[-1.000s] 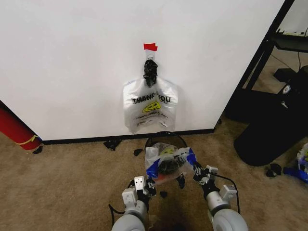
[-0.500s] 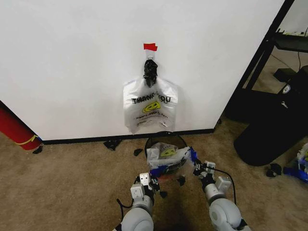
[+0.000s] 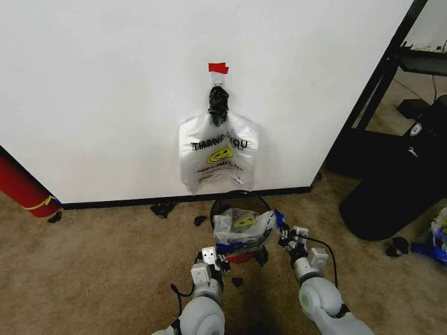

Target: Pick up the garbage bag from the wall and place it over the trash bin.

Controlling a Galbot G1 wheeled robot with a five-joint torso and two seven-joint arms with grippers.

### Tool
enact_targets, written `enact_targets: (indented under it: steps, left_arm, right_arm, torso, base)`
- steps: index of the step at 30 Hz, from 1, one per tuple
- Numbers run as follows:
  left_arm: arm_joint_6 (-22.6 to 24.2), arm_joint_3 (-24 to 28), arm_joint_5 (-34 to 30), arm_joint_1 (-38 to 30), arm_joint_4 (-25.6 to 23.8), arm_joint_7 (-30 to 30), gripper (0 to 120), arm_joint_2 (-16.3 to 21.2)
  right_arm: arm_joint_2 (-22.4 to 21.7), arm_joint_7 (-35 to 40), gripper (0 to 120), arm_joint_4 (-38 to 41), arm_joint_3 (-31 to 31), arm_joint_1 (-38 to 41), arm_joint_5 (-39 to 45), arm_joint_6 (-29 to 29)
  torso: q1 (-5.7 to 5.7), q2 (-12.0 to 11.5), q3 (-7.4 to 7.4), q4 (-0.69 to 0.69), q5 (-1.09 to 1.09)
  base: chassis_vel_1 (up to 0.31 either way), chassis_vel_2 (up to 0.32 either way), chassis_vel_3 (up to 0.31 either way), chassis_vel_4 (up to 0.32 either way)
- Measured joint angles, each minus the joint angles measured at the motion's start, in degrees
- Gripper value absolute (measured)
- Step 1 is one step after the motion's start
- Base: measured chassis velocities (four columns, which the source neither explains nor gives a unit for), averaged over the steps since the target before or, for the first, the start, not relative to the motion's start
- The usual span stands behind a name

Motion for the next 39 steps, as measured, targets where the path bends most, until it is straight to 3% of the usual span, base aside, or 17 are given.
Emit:
enact_targets:
  steps: [11, 15, 19, 21, 26, 28, 31, 32, 37, 39]
  left_arm:
    - [0.9, -0.3, -0.4, 0.6, -0.7, 0.0, 0, 0.1]
    - [1.1, -0.4, -0.6, 1.5, -1.9, 0.3, 10, 0.6]
    - [1.6, -0.5, -0.4, 2.4, -3.7, 1.0, 31, 1.4]
    - [1.9, -0.5, -0.1, 3.1, -5.0, 1.4, 33, 2.2]
    - [2.3, -2.4, 1.4, 6.6, -10.3, 3.1, 54, 4.2]
    - [2.4, -2.6, 1.5, 7.0, -10.8, 3.2, 57, 4.3]
    - [2.5, -3.5, 1.9, 8.2, -12.9, 3.5, 69, 5.6]
    - [2.6, -3.9, 2.1, 9.3, -14.2, 3.8, 76, 6.8]
    - [2.7, -5.6, 2.5, 12.2, -17.8, 4.9, 89, 9.9]
    - [2.7, -7.7, 2.7, 15.1, -21.4, 6.7, 98, 12.5]
  right_arm:
    - [0.0, -0.2, 0, -1.3, -0.3, 0.3, -1.8, 0.9]
    - [-0.3, -0.3, 10, -0.4, 0.1, -0.7, -2.0, 1.3]
    - [-0.9, -1.1, 31, 1.1, 0.7, -1.6, -2.4, 1.9]
    - [-1.4, -1.5, 33, 2.4, 1.3, -2.4, -2.7, 2.4]
    - [-2.7, -3.5, 56, 9.1, 3.6, -9.3, -4.6, 4.3]
    - [-2.8, -3.6, 58, 9.7, 3.8, -9.9, -4.9, 4.4]
    - [-2.9, -3.8, 70, 11.3, 4.2, -12.0, -5.4, 4.6]
    - [-3.0, -3.8, 78, 12.1, 4.7, -12.9, -5.5, 4.7]
    - [-3.5, -4.1, 91, 14.3, 5.7, -15.0, -5.6, 4.9]
    - [-3.9, -5.1, 98, 16.3, 6.7, -17.3, -6.2, 5.8]
  torso:
    - [0.0, 0.0, 0.0, 0.0, 0.0]
    - [0.0, 0.0, 0.0, -0.01, 0.0]
    - [0.0, 0.0, 0.01, 0.01, 0.02]
    - [0.02, 0.0, 0.01, 0.01, 0.01]
    - [-0.01, 0.0, -0.02, 0.0, 0.0]
    - [-0.01, 0.0, -0.02, -0.02, -0.06]
    - [-0.01, 0.0, -0.01, -0.01, 0.02]
    - [-0.01, 0.0, -0.01, -0.01, -0.03]
    - [-0.01, 0.0, -0.01, 0.0, -0.01]
    - [-0.01, 0.0, -0.01, 0.0, 0.0]
  base:
    - [0.0, 0.0, 0.0, 0.0]
    - [0.0, 0.0, 0.0, 0.0]
    - [0.0, 0.0, 0.0, 0.0]
    - [0.0, 0.0, 0.0, 0.0]
    - [0.0, 0.0, 0.0, 0.0]
    - [0.0, 0.0, 0.0, 0.0]
    - [0.0, 0.0, 0.0, 0.0]
    - [0.0, 0.0, 0.0, 0.0]
    - [0.0, 0.0, 0.0, 0.0]
    - [0.0, 0.0, 0.0, 0.0]
